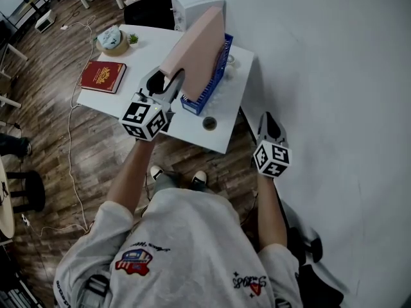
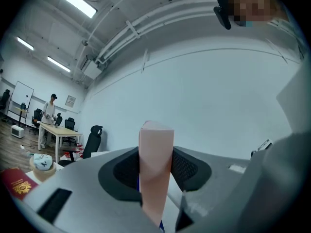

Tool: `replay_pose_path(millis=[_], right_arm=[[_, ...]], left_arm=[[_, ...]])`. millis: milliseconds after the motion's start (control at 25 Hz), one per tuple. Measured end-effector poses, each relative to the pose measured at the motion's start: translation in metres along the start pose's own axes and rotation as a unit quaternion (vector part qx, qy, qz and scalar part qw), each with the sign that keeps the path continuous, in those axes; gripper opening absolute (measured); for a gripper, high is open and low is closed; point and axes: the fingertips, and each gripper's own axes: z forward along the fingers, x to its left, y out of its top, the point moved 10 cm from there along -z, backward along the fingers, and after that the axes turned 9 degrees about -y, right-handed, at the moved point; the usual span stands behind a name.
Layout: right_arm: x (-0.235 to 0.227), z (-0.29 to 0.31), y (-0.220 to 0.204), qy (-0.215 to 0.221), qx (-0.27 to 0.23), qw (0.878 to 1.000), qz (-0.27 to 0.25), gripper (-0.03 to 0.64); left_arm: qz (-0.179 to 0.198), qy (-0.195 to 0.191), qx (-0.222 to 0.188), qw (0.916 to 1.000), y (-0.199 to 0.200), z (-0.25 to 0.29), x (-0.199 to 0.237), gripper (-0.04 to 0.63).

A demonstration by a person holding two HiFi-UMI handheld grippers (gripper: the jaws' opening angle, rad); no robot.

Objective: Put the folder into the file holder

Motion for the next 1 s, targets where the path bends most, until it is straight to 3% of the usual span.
replay_pose_path(millis=[1000], right_arm=[[0.025,0.013,-0.016,0.002,0.014,1.000,0.012,0.002]], left_arm=[[-0.018,0.010,0.092,0.9956,-0.081,0.033,0.009,0.179]])
